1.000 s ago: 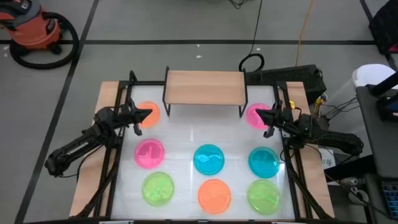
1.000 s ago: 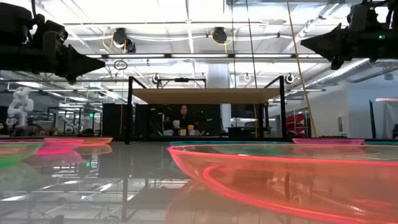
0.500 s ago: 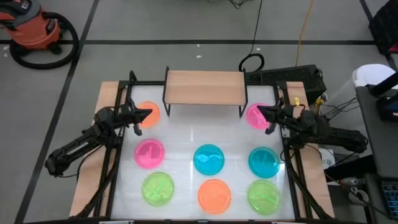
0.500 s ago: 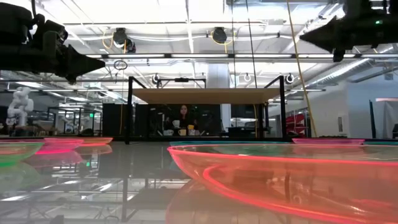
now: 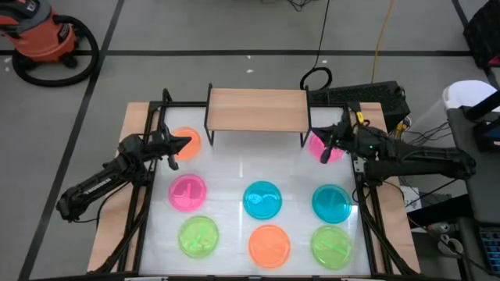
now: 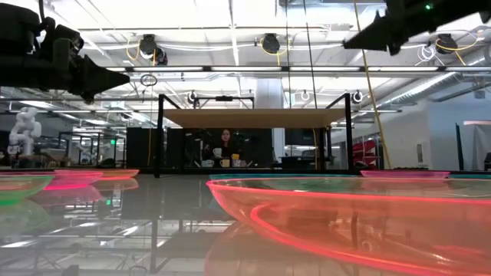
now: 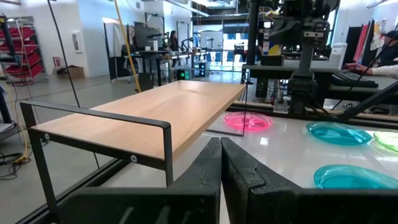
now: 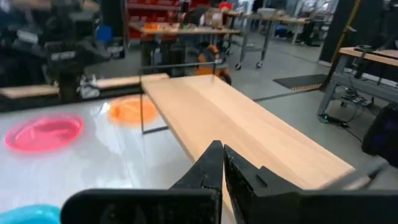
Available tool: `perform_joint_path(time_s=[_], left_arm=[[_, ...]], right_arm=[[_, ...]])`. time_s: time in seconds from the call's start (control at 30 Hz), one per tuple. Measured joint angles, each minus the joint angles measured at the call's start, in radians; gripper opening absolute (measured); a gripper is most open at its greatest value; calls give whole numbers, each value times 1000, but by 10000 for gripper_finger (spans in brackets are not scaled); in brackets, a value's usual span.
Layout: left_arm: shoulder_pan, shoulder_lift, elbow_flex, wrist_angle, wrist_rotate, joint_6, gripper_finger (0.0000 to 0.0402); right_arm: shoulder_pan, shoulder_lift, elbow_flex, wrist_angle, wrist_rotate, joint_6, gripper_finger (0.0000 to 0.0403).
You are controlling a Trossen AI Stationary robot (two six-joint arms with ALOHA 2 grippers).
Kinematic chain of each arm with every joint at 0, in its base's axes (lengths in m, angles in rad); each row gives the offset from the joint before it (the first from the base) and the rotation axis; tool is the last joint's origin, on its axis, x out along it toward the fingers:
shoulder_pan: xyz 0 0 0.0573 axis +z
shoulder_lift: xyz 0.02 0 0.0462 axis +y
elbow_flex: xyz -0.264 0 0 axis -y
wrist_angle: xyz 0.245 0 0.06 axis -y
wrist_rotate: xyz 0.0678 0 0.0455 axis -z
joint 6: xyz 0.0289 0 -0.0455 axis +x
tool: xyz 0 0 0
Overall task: Place and stack plates onto a shelf
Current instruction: Put the top pink plate on the shelf
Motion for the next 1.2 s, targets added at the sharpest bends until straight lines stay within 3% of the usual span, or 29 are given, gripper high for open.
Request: perform_joint_path(time_s=[0.3, 0.77, 1.2], left_arm=[[0, 0, 0, 0, 0, 0, 4], [0, 0, 0, 0, 0, 0, 4], [0, 0, 0, 0, 0, 0, 4]], right_arm=[[89, 106, 157, -177, 93, 0, 0], [141, 117, 202, -321, 111, 42, 5], [145, 161, 88, -374, 82, 143, 126]])
